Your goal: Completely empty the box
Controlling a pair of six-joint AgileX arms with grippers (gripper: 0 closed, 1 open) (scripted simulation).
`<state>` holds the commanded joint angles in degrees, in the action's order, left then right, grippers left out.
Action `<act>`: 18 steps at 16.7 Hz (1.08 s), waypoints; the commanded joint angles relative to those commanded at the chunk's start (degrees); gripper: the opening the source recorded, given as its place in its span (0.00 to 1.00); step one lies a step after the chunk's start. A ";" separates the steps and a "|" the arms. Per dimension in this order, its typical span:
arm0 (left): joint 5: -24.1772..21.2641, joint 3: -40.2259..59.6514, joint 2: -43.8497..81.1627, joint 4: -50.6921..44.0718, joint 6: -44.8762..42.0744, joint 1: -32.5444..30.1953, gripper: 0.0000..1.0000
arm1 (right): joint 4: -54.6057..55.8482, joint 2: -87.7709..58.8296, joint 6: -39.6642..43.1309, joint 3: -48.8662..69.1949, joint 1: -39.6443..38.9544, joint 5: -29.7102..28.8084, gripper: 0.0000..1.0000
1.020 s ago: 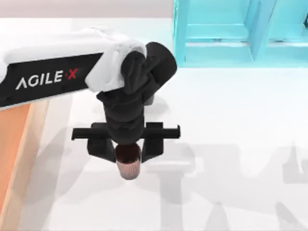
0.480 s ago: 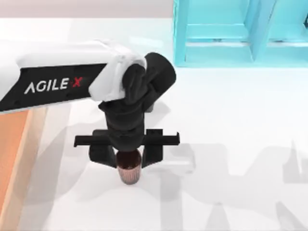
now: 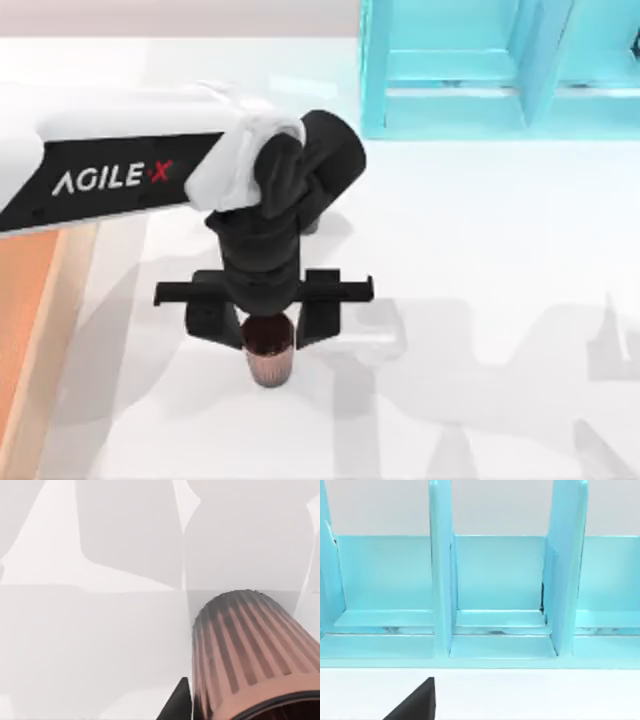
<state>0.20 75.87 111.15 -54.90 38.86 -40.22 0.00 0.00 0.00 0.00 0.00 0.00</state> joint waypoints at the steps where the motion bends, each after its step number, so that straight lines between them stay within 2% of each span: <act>1: 0.00 0.00 0.00 0.00 0.00 0.00 0.75 | 0.00 0.00 0.00 0.00 0.00 0.00 1.00; 4: 0.00 0.00 0.00 0.00 0.00 0.00 0.98 | 0.00 0.00 0.00 0.00 0.00 0.00 1.00; 5: 0.00 0.00 0.00 0.00 0.00 0.00 1.00 | 0.00 0.00 0.00 0.00 0.00 0.00 1.00; 14: 0.00 0.17 0.00 -0.17 0.02 0.03 1.00 | 0.00 0.00 0.00 0.00 0.00 0.00 1.00; 18: -0.06 5.22 -0.38 -6.00 0.38 -0.14 1.00 | 0.00 0.00 0.00 0.00 0.00 0.00 1.00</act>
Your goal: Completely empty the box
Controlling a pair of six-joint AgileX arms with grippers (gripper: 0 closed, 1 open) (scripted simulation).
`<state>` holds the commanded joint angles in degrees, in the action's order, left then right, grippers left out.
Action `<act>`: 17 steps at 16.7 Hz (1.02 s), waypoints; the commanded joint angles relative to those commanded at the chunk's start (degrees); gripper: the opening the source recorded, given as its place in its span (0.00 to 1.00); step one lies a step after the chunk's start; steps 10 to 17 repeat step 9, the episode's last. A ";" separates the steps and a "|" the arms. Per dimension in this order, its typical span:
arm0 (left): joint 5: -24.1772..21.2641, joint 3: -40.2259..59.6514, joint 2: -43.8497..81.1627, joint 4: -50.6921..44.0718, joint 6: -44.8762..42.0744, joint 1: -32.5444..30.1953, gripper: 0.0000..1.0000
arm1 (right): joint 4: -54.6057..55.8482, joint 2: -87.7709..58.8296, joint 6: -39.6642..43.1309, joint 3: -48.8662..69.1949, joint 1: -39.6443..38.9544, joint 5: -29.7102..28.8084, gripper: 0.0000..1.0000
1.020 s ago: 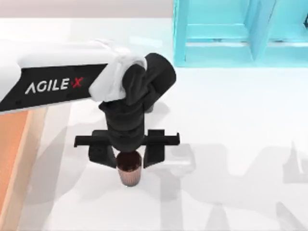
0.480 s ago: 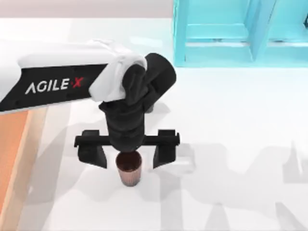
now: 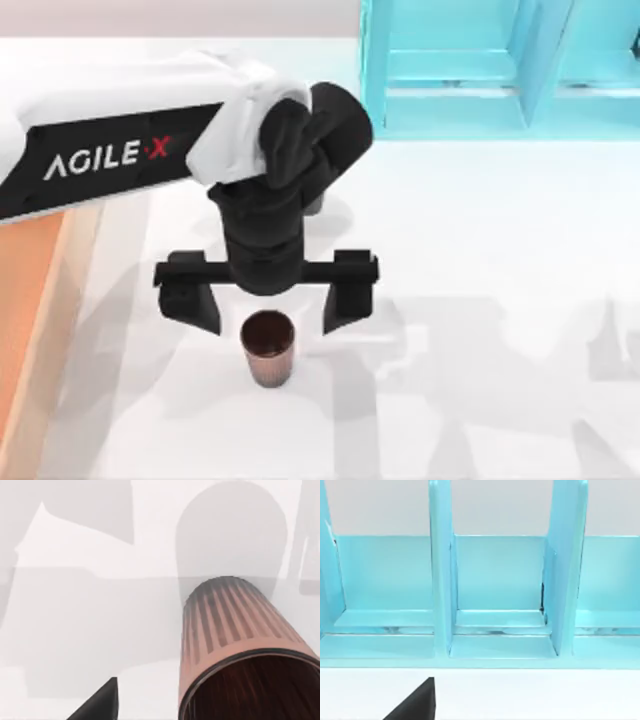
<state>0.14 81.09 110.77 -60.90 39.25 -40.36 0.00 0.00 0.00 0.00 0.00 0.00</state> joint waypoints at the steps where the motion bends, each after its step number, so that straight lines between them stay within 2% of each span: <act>1: 0.01 1.68 -0.29 -2.42 0.09 0.02 1.00 | 0.00 0.00 0.00 0.00 0.00 0.00 1.00; 7: 0.16 11.48 -3.14 -14.80 -0.09 -0.09 1.00 | 0.00 0.00 0.00 0.00 0.00 0.00 1.00; 17: 0.08 12.47 -3.70 -15.76 -0.13 -0.02 1.00 | 0.00 0.00 0.00 0.00 0.00 0.00 1.00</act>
